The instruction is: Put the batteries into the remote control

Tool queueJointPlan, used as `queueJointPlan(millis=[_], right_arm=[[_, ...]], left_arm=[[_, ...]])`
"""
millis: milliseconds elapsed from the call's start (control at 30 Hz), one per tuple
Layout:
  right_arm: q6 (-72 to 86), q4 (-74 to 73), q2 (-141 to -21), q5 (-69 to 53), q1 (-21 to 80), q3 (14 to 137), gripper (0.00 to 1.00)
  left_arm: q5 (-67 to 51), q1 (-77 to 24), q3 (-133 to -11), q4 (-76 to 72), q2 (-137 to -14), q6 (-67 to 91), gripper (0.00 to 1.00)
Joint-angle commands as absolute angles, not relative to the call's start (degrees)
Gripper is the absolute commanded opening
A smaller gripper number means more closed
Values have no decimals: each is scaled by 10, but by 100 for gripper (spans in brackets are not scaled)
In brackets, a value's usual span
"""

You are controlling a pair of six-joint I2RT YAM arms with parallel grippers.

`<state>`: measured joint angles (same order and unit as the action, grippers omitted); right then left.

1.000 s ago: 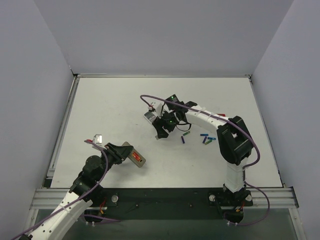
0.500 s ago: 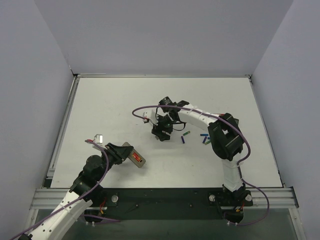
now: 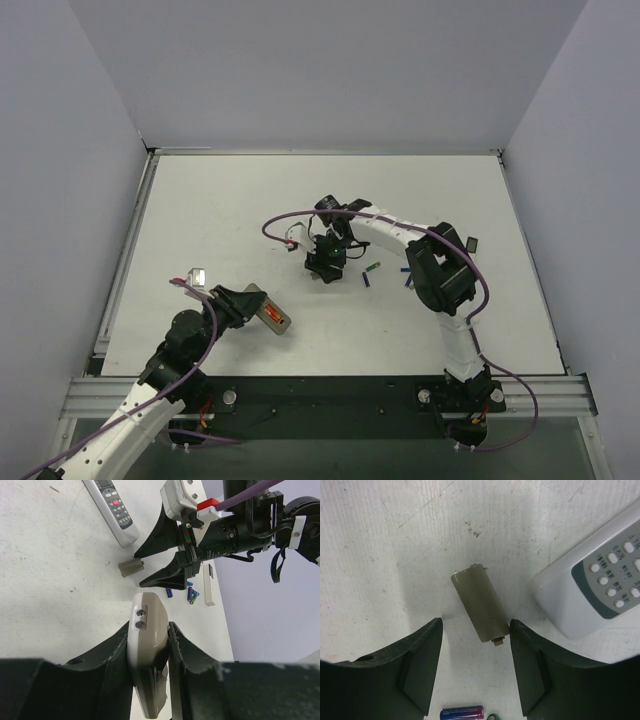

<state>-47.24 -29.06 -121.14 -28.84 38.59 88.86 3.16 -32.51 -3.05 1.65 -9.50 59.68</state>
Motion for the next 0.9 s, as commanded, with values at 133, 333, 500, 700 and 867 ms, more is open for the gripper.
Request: queueJointPlan(millis=[133,333,500,700,867], right_arm=[[-455,-345,-1180,-286,395,844,49],[-432,-315,-1164,-266,411,807,48],[-391,-279,-1163,-237,426,789,47],[-367,-236,-1157,-198,439,762,47],[-368,-232,-1162,-183,445,763,38]], left_arm=[[25,-322,-58,-6,-96,595,0],[19,-323,-55,-18,-105,597,0],[21,-322,-53,-13,-98,600,0],[28,-322,-45,-7,-84,610,0],[27,-322,-47,-5,-84,609,0]])
